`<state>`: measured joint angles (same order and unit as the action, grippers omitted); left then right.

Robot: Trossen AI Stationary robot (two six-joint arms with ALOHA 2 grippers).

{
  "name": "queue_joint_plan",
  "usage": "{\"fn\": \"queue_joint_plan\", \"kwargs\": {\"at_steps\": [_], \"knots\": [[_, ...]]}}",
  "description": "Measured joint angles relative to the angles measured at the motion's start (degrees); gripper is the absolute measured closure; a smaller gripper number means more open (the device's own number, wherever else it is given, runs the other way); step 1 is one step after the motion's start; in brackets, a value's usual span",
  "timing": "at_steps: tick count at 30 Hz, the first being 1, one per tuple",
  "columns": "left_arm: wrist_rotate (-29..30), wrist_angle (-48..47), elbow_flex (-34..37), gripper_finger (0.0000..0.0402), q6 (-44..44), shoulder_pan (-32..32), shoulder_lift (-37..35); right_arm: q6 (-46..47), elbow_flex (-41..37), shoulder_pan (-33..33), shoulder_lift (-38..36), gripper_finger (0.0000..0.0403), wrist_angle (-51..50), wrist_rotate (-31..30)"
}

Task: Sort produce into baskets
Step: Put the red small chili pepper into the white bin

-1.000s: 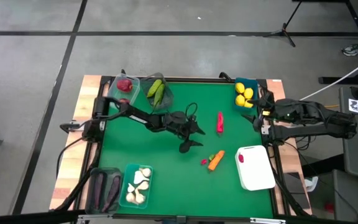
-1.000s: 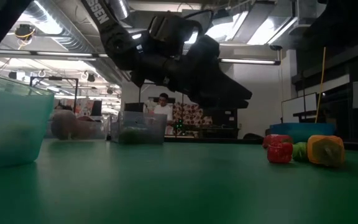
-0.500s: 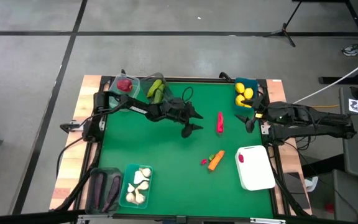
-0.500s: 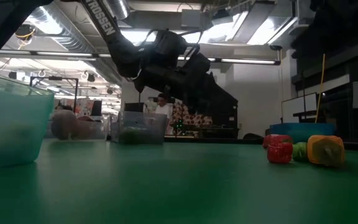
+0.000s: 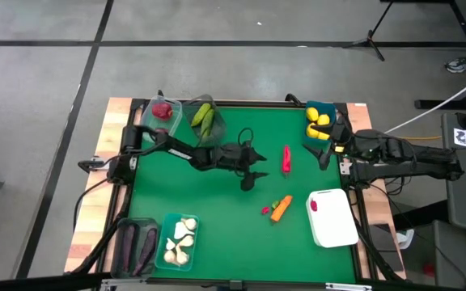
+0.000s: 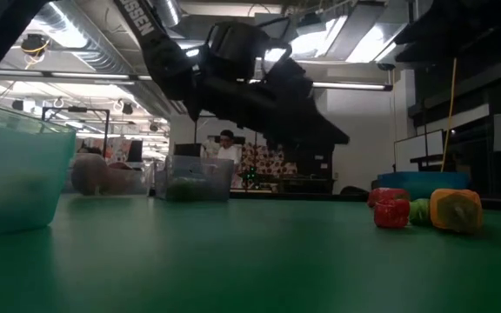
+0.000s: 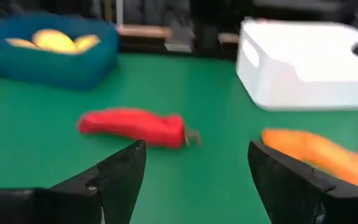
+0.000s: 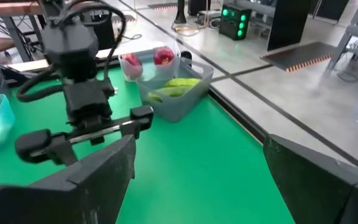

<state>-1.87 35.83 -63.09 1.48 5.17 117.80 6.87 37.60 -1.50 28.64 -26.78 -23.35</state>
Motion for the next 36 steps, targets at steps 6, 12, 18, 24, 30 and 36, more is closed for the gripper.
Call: {"fn": "queue_joint_plan", "kwargs": {"at_steps": [6,12,18,24,30,36], "knots": [[9.8,1.2,0.0,0.0123,1.0,-4.6,-0.1,-2.1,0.0,0.0,0.0,0.0052,0.4,0.0],[13.6,1.2,-0.1,0.0123,4.5,-8.9,-0.1,-2.5,0.0,0.0,0.0,0.0052,-0.3,0.6],[11.2,0.0,-1.6,0.0123,-1.2,-12.9,-0.1,-3.1,0.0,0.0,0.0,0.0052,-0.4,3.5],[9.2,-0.6,-2.6,0.0123,1.3,-13.8,0.0,-3.1,0.0,0.0,0.0,0.0052,-0.4,7.9],[10.3,-0.1,-4.2,0.0123,2.2,-14.1,3.2,-3.2,0.0,0.0,0.0,0.0052,-0.7,8.0],[9.2,-1.3,-9.1,0.0123,0.3,-15.4,8.7,-3.2,0.0,0.0,0.0,0.0052,-1.4,8.0]]}}
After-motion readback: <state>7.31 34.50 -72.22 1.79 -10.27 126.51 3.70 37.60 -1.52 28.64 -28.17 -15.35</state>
